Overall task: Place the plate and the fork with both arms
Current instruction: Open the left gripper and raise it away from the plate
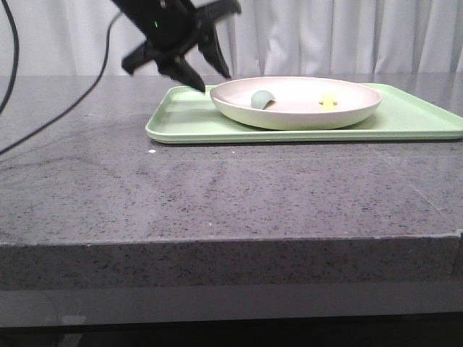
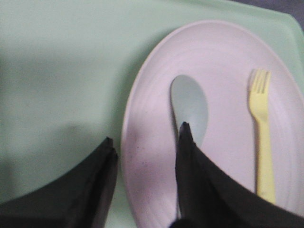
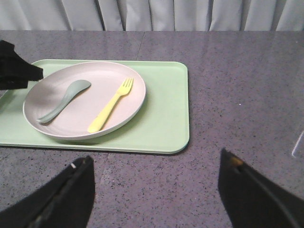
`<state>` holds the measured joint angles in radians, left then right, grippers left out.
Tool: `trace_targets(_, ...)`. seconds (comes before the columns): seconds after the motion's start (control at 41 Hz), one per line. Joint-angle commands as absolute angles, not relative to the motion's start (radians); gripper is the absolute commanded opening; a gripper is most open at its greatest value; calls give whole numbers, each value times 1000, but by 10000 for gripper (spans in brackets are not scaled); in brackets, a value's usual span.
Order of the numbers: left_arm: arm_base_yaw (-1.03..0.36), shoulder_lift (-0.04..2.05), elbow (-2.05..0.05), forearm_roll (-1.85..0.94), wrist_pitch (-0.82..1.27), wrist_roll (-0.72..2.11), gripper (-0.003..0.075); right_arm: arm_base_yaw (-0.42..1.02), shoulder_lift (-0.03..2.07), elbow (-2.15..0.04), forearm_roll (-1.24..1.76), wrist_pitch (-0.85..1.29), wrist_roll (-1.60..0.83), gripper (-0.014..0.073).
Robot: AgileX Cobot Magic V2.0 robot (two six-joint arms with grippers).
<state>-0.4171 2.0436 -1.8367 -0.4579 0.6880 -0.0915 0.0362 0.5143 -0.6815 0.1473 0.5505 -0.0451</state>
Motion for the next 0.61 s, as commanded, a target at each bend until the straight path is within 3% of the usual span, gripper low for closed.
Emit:
trace_targets(0.0,-416,1910,-1877,-393,648,-76,300,36,524,-718,140,468,-50,566)
trace_targets(0.098,-416,1868,-1877,-319,673,-76,246,36,524,-718,140,468,-50,566)
trace_targets(0.317,-416,1764,-1850,-157,727,-76,38,36,524,-718,140,478,-50,566)
trace_targets(0.439,-414,1678,-1773,-79,720,-78,-14,36,524,-718,140,489,-50,566)
trace_targets(0.585,-358,1531,-1607,-74,655,-78,-18,36,524,-718,140,489,-50,566)
